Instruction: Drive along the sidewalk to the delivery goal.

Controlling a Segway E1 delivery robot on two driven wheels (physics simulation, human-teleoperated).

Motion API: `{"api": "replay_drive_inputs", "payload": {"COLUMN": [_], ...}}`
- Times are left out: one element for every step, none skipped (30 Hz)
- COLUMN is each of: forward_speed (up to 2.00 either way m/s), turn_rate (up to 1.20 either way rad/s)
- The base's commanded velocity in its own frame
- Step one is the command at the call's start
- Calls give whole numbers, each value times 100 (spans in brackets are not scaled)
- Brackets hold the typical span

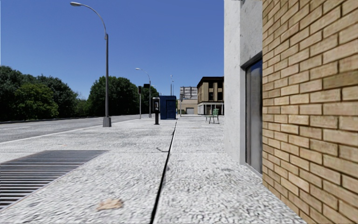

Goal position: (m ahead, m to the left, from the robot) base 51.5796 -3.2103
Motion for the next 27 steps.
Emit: {"api": "replay_drive_inputs", "payload": {"forward_speed": [200,200,200,200,200,200,200,200,200,200,200,200,200,200,200,200,200,200,200,200,200,200,200,200,200,200,200], "turn_rate": [0,0,0,0,0,0,0,0,0,0,0,0,0,0,0,0,0,0,0,0,0,0,0,0,0,0,0]}}
